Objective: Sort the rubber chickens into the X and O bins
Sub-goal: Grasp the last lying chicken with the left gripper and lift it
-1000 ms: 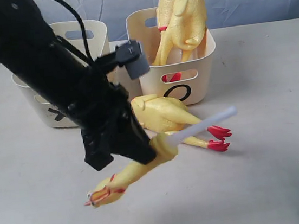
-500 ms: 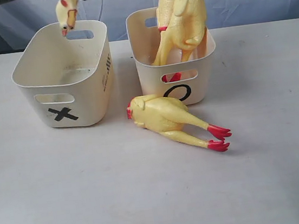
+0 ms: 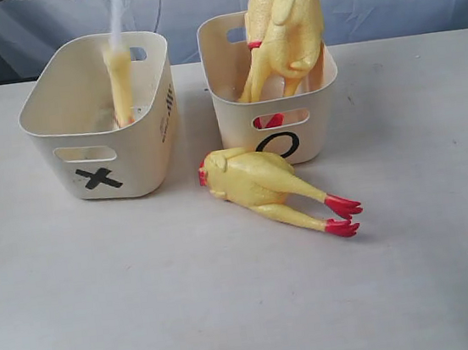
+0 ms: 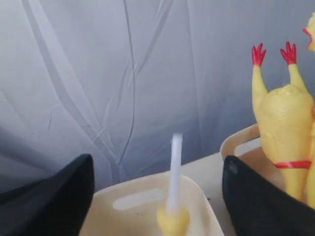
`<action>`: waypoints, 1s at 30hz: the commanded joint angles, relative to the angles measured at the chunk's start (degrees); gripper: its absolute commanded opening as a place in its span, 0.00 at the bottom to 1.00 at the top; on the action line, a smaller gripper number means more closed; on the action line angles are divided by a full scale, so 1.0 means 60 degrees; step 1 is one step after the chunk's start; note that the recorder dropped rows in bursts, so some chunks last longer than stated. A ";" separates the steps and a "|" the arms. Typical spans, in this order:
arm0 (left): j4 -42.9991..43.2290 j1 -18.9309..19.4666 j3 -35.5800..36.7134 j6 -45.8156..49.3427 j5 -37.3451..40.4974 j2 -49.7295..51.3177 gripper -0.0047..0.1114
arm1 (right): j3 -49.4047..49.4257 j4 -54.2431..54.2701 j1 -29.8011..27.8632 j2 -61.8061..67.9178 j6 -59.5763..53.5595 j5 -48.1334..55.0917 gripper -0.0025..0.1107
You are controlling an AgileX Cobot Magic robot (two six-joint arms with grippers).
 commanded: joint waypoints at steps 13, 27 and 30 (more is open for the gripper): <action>-0.0396 -0.2697 0.0352 0.6443 0.6774 0.0373 0.57 | 0.0022 -0.0010 0.0031 -0.0031 -0.0003 -0.0086 0.02; 0.3611 -0.3834 0.0765 0.5749 0.4242 0.2547 0.79 | 0.0022 -0.0010 0.0031 -0.0031 -0.0003 -0.0116 0.02; 0.3936 -0.3834 0.0765 0.5102 0.2832 0.2890 0.86 | 0.0022 -0.0010 0.0031 -0.0031 -0.0003 -0.0116 0.02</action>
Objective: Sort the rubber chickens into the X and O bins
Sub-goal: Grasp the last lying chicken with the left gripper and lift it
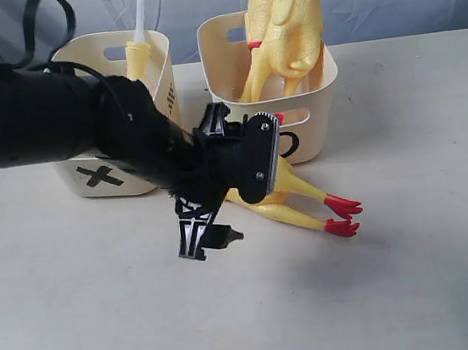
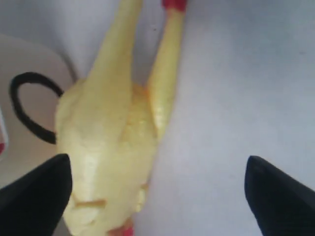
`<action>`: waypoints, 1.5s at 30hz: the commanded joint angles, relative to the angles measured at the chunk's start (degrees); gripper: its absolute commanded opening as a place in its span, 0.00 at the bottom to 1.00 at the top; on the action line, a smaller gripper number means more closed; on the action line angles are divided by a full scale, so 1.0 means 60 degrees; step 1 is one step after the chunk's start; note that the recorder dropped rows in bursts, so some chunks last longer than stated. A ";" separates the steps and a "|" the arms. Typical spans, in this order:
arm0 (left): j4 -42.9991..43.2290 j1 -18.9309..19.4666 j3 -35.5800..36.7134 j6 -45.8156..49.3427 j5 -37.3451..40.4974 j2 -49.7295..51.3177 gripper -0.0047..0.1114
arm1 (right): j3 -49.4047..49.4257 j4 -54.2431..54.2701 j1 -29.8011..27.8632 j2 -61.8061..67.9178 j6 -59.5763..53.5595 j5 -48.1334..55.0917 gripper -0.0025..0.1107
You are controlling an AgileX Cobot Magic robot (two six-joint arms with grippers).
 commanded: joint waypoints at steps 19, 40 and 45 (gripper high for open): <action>0.1409 -0.0032 0.0001 -0.0809 -0.2592 0.1500 0.40 | 0.0022 -0.0010 0.0031 -0.0031 -0.0003 -0.0093 0.02; -0.0014 -0.0047 0.0001 -0.1623 0.0507 -0.0880 0.04 | 0.0022 -0.0010 0.0031 -0.0031 -0.0003 -0.0116 0.02; -0.1613 -0.0047 0.0001 -0.1593 0.0424 -0.2135 0.04 | 0.0022 -0.0010 0.0031 -0.0031 -0.0003 -0.0091 0.02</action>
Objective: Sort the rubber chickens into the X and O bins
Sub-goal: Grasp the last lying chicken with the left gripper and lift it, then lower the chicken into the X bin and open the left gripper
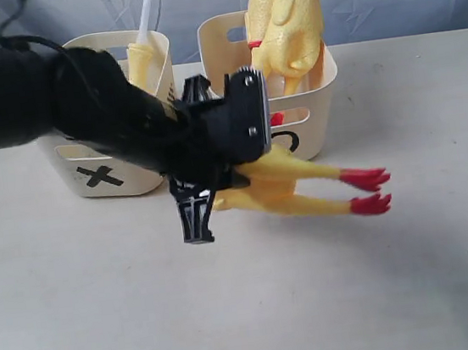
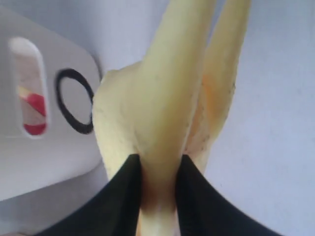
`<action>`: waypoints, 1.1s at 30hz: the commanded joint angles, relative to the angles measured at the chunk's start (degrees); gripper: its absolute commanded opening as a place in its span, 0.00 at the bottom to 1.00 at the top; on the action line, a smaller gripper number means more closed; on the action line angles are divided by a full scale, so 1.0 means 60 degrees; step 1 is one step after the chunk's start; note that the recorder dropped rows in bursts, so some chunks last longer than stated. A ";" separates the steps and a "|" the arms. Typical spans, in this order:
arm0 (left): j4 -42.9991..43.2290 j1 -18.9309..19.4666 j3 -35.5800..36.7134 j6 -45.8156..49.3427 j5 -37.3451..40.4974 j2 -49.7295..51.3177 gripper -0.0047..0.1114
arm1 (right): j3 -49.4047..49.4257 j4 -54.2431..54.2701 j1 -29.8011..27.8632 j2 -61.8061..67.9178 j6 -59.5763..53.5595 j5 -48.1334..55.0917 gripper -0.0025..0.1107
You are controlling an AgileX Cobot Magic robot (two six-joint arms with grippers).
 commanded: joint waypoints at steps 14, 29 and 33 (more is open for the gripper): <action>-0.4080 0.2228 -0.0004 -0.4756 -0.8431 -0.1389 0.04 | 0.0022 -0.0010 0.0031 -0.0031 -0.0003 -0.0091 0.02; -0.2926 0.3488 -0.0036 -0.4810 -0.6060 -0.1012 0.95 | 0.0022 -0.0010 0.0031 -0.0031 -0.0003 -0.0116 0.02; -0.2236 0.3488 -0.0036 -0.4612 -0.6099 -0.1077 0.95 | 0.0022 -0.0010 0.0031 -0.0031 -0.0003 -0.0116 0.02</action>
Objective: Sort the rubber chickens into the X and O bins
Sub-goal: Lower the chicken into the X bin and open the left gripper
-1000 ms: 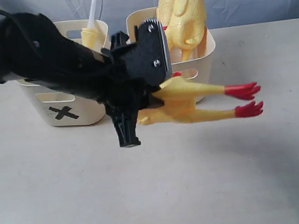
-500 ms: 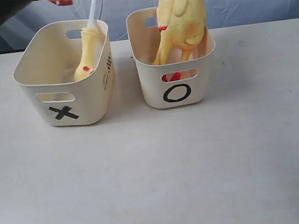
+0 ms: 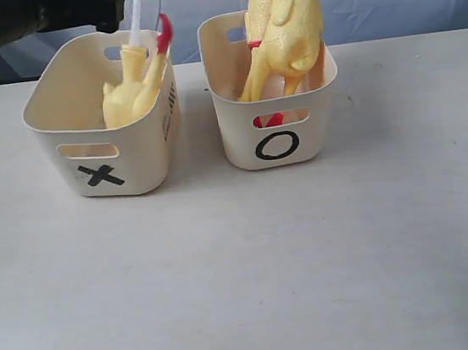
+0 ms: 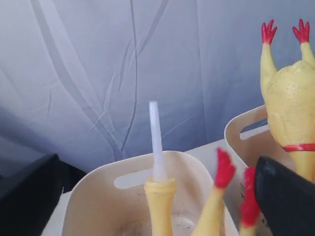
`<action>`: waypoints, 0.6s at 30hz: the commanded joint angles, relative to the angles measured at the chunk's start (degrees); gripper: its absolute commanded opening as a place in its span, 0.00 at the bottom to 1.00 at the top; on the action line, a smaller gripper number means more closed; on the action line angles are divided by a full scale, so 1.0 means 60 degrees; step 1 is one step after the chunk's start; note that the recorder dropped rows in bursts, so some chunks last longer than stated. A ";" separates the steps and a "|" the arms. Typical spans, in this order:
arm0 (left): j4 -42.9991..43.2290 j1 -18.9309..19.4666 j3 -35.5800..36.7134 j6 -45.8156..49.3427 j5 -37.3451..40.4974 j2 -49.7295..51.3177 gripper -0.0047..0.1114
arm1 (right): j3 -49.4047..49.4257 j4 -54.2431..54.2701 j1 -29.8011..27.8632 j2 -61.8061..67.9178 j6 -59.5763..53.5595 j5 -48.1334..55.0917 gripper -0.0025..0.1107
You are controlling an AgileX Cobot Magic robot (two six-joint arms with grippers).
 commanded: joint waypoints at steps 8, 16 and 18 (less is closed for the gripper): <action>0.0678 0.0052 -0.0036 0.0123 0.0006 -0.0105 0.95 | 0.0022 -0.0010 0.0031 -0.0031 -0.0003 -0.0116 0.02; 0.0730 0.0111 -0.0014 0.0123 0.0099 -0.0457 0.95 | 0.0022 -0.0010 0.0031 -0.0031 -0.0003 -0.0116 0.02; 0.0876 0.0111 -0.0014 0.0147 0.0213 -0.0858 0.95 | 0.0022 -0.0010 0.0031 -0.0031 -0.0003 -0.0116 0.02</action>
